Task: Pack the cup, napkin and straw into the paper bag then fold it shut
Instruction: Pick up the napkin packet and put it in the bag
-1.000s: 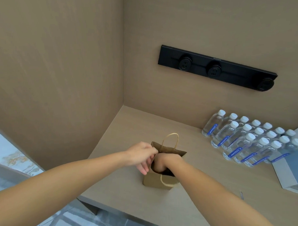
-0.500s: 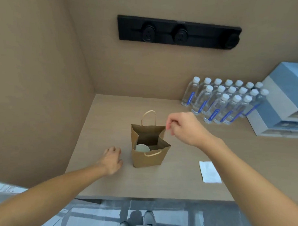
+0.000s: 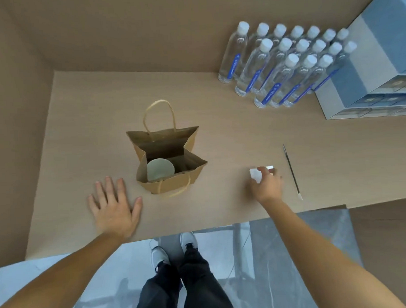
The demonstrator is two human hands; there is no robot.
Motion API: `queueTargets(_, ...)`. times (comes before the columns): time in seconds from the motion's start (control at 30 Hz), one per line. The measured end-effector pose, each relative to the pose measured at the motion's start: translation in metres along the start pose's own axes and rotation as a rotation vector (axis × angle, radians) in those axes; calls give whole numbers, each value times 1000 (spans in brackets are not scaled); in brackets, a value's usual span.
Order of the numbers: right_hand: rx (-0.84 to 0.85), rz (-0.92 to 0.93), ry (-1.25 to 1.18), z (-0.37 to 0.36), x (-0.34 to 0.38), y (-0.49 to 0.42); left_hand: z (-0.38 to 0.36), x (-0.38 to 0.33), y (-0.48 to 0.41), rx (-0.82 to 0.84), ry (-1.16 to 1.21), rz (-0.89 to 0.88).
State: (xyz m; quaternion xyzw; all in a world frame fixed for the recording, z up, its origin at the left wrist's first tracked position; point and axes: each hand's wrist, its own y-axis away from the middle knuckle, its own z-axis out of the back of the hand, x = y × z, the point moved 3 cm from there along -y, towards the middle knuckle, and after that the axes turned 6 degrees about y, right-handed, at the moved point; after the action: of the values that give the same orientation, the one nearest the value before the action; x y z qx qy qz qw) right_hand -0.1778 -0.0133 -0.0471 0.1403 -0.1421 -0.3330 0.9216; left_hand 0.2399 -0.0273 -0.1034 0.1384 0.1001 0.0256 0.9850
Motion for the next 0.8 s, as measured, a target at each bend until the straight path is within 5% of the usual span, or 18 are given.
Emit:
queueTargets(0.27, -70, -159, -116, -11, -3, -22, -1, 2, 1, -96, -10, -24)
queueTargets(0.43, 67, -366, -441, -7, 5, -19, 1, 3, 1, -111, 14, -22)
queueTargets(0.53, 246, -450, -845, 5, 22, -1, -1, 5, -1, -125, 12, -30)
queueTargets(0.63, 533, -304, -1339, 38, 63, 27, -3, 7, -1, -130, 33, -30)
queueTargets(0.8, 730, 160, -1523, 131, 131, 80, 0, 7, -1, -106, 44, -11)
